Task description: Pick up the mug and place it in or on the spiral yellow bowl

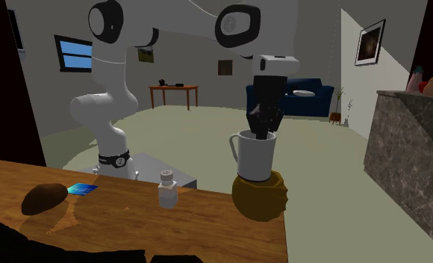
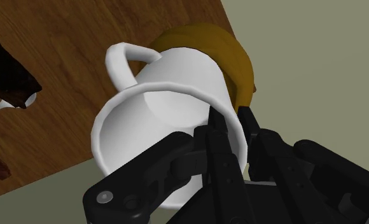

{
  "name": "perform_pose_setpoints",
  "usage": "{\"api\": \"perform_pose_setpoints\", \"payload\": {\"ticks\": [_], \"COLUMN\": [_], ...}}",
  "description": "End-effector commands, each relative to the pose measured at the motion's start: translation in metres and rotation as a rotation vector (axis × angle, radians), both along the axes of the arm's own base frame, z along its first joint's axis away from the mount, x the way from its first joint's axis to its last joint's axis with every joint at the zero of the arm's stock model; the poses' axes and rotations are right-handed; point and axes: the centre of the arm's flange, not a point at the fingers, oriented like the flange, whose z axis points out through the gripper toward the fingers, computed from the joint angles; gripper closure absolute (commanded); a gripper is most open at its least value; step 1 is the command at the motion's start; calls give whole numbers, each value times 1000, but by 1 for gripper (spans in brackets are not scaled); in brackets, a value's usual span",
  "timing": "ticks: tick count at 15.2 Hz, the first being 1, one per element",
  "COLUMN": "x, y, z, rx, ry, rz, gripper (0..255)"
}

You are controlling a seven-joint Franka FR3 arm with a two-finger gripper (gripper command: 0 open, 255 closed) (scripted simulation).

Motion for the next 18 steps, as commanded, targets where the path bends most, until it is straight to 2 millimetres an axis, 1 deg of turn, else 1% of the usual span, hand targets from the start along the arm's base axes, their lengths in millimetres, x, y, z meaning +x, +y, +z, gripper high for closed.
{"api": "perform_pose_setpoints", "payload": {"ticks": [1, 6, 9, 10, 18], "x": [0, 0, 0, 0, 0], "y": [0, 0, 3, 3, 3], "z": [0, 0, 39, 50, 50], "rx": [0, 0, 0, 0, 0], "ry": [0, 0, 0, 0, 0], "rz": [0, 0, 0, 0, 0], "gripper": [0, 0, 0, 0, 0]}}
